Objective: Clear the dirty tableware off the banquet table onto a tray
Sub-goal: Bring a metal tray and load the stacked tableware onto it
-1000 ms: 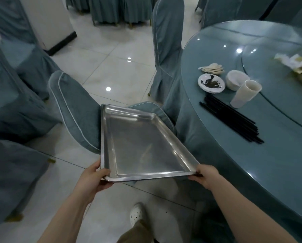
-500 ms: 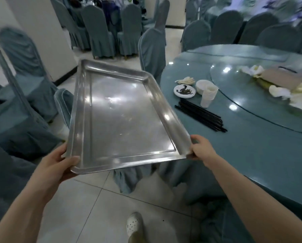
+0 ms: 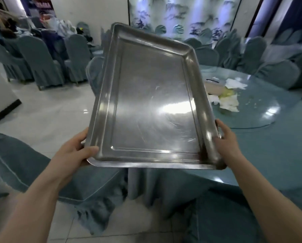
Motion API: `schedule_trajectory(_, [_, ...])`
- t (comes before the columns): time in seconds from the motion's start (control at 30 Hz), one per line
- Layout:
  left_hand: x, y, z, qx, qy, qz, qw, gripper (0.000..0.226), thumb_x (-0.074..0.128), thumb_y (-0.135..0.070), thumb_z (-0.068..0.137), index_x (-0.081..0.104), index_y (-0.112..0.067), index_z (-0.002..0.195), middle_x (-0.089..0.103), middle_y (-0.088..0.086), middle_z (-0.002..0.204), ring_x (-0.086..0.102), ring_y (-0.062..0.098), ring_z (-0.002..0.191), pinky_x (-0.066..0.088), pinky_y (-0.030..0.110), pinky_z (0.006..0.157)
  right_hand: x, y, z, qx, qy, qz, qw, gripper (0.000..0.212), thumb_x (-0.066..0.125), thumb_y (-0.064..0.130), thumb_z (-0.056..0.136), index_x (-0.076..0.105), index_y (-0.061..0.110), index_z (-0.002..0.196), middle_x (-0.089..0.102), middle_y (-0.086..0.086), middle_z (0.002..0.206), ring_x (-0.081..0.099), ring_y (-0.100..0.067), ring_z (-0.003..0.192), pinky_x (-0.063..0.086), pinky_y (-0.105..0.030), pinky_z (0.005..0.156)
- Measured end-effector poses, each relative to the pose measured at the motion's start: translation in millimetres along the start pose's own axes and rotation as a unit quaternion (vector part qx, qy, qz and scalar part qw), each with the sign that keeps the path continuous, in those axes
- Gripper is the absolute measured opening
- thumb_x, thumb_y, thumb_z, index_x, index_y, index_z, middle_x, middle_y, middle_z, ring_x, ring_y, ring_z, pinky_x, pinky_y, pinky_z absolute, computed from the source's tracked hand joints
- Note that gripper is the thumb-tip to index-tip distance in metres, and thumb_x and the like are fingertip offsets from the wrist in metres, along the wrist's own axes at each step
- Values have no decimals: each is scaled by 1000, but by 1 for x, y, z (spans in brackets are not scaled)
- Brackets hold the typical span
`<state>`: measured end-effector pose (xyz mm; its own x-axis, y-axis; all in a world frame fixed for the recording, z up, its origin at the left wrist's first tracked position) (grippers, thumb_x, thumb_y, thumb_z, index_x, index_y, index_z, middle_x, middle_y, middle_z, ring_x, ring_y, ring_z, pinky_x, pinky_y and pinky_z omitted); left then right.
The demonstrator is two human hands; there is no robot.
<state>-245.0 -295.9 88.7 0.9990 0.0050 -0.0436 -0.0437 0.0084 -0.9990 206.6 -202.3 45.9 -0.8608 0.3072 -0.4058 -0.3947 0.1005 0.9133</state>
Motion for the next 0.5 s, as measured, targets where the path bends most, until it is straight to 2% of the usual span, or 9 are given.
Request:
schedule_trajectory(0.03, [11, 1, 16, -1, 20, 3, 1000, 58, 54, 8, 84, 60, -34, 124, 71, 3, 111, 69, 20, 95, 55, 23, 66, -15, -5, 0, 3, -27, 2, 1000, 66, 48, 0, 87, 42, 39, 140, 57, 0, 129, 63, -23, 77, 53, -38, 62])
schedule_trajectory(0.1, [32, 3, 47, -6, 62, 1, 998, 58, 54, 8, 84, 59, -32, 125, 70, 5, 114, 68, 22, 97, 56, 26, 69, -41, -16, -1, 16, -75, -3, 997, 66, 49, -1, 86, 46, 39, 138, 60, 7, 124, 67, -32, 89, 57, -45, 72])
schedule_trajectory(0.2, [64, 10, 91, -23, 116, 0, 993, 57, 56, 6, 84, 57, -32, 127, 70, 5, 114, 68, 24, 98, 58, 30, 74, -73, -37, -7, 45, -143, 14, 989, 63, 53, 2, 87, 49, 42, 135, 62, 17, 112, 68, -21, 87, 58, -40, 73])
schedule_trajectory(0.23, [75, 12, 106, -31, 130, -3, 991, 58, 56, 6, 84, 57, -32, 128, 70, 4, 113, 69, 24, 96, 58, 30, 72, -83, -42, -10, 51, -169, 12, 984, 63, 54, 2, 86, 49, 44, 134, 64, 17, 107, 68, -18, 82, 59, -35, 68])
schedule_trajectory(0.3, [98, 19, 134, -47, 165, -10, 985, 57, 56, 5, 84, 57, -31, 128, 72, 4, 110, 70, 22, 91, 57, 27, 66, -103, -53, -21, 69, -219, 0, 973, 63, 55, 5, 85, 50, 46, 133, 69, 4, 103, 63, -10, 65, 53, -17, 53])
schedule_trajectory(0.33, [111, 23, 147, -56, 183, -10, 981, 56, 57, 5, 84, 57, -30, 128, 72, 4, 109, 70, 22, 89, 57, 26, 64, -111, -59, -27, 81, -241, -2, 967, 62, 55, 5, 85, 50, 45, 133, 71, -3, 100, 60, -10, 62, 51, -16, 53])
schedule_trajectory(0.37, [123, 28, 158, -66, 202, -7, 977, 55, 56, 6, 85, 57, -30, 127, 72, 5, 108, 70, 22, 88, 56, 25, 63, -118, -66, -34, 91, -259, -4, 962, 62, 55, 6, 85, 50, 45, 133, 72, -7, 100, 59, -12, 64, 53, -20, 58])
schedule_trajectory(0.43, [152, 37, 177, -79, 243, 3, 967, 54, 55, 5, 86, 57, -31, 126, 72, 3, 108, 71, 21, 87, 56, 25, 63, -131, -80, -55, 116, -299, -9, 947, 62, 55, 7, 84, 50, 45, 133, 71, -1, 106, 62, -13, 75, 52, -29, 69])
schedule_trajectory(0.5, [184, 44, 191, -73, 285, 28, 955, 55, 54, 4, 88, 59, -39, 122, 73, -1, 106, 71, 19, 87, 56, 26, 63, -141, -94, -80, 152, -335, -19, 930, 61, 56, 9, 84, 50, 45, 133, 68, 5, 107, 63, -7, 77, 47, -23, 68])
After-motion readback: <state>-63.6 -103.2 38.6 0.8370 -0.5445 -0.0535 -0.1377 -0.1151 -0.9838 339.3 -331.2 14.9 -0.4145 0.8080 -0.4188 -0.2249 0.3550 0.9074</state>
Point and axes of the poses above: each hand's wrist, its own z-axis towards the middle knuckle, its own x-axis out of the palm, y = z × x, the point moved 9 cm from there along z, towards the middle knuckle
